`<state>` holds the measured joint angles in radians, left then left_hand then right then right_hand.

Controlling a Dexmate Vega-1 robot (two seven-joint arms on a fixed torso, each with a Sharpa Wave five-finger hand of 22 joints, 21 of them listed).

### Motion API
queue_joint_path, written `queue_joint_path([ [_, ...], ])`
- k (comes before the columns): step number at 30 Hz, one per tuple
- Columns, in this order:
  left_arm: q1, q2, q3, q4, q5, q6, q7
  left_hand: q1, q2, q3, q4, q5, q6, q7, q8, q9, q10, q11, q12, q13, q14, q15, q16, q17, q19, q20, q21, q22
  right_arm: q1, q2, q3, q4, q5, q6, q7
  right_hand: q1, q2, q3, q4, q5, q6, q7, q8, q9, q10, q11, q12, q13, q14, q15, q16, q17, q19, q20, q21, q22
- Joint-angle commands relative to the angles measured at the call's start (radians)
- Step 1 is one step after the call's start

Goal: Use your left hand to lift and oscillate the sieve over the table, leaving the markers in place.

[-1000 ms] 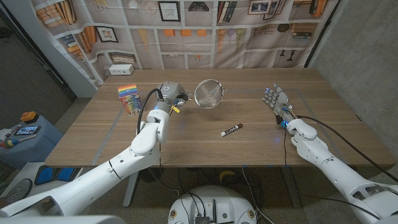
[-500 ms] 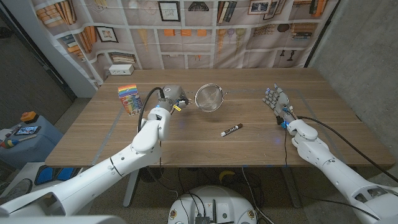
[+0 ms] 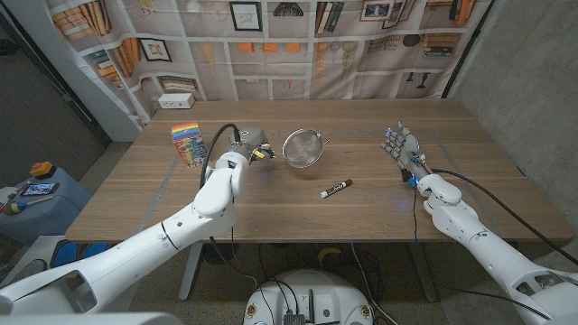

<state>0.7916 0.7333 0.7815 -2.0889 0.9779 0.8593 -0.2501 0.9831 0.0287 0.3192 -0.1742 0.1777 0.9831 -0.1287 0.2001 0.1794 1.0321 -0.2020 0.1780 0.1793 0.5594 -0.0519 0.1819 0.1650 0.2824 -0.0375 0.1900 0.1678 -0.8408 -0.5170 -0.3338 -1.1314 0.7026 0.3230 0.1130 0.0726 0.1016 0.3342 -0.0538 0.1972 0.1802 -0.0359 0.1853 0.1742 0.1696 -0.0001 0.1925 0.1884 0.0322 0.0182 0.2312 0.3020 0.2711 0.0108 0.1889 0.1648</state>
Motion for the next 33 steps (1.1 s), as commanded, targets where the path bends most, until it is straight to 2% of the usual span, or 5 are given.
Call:
queue_joint_path([
  [1,-0.049,0.011,0.031,-0.011,0.019,0.057,-0.159,0.022,0.042,0.000,0.006,0.004,0.180,-0.030,0.004,0.006,0.026,-0.022,0.009,0.006,-0.004,-0.157,-0.001,0.004,-0.002,-0.042,-0.003,0.002,-0.008,-0.003,0.002,-0.009,0.002,0.002,0.001,-0.006,0.024,0.007,0.000,0.002,0.008,0.004,0.003,0.004,0.010,0.003,0.003,0.002,0.003,0.007,0.006,0.002,-0.001,0.005,-0.001,0.003],
  [15,-0.061,0.013,0.046,-0.005,0.024,0.065,-0.183,0.021,0.043,0.000,0.007,0.005,0.179,-0.028,0.004,0.006,0.025,-0.022,0.008,0.006,-0.005,-0.155,-0.001,0.004,-0.012,-0.040,-0.005,0.002,-0.036,-0.019,0.013,-0.044,0.004,-0.003,-0.022,-0.006,0.024,0.007,0.000,0.002,0.008,0.003,0.003,0.004,0.010,0.003,0.003,0.002,0.003,0.007,0.006,0.002,-0.002,0.005,-0.001,0.003],
  [23,-0.046,0.013,0.030,0.028,-0.010,0.001,-0.089,0.021,0.043,0.000,0.007,0.005,0.177,-0.030,0.004,0.006,0.025,-0.022,0.008,0.006,-0.005,-0.155,-0.001,0.004,-0.012,-0.040,-0.004,0.002,-0.034,-0.018,0.012,-0.040,0.007,-0.005,-0.020,-0.006,0.024,0.007,0.000,0.002,0.009,0.003,0.003,0.004,0.010,0.004,0.003,0.002,0.003,0.008,0.006,0.002,-0.002,0.005,0.000,0.003],
  [33,-0.063,-0.001,0.026,0.095,-0.067,-0.053,-0.036,0.021,0.043,0.000,0.007,0.005,0.178,-0.031,0.004,0.006,0.023,-0.022,0.008,0.006,-0.006,-0.156,-0.001,0.004,-0.010,-0.040,-0.003,0.002,-0.029,-0.020,0.010,-0.040,0.004,-0.011,-0.017,-0.006,0.024,0.008,0.000,0.002,0.008,0.003,0.003,0.004,0.010,0.004,0.003,0.002,0.002,0.007,0.006,0.002,-0.002,0.005,0.000,0.003],
])
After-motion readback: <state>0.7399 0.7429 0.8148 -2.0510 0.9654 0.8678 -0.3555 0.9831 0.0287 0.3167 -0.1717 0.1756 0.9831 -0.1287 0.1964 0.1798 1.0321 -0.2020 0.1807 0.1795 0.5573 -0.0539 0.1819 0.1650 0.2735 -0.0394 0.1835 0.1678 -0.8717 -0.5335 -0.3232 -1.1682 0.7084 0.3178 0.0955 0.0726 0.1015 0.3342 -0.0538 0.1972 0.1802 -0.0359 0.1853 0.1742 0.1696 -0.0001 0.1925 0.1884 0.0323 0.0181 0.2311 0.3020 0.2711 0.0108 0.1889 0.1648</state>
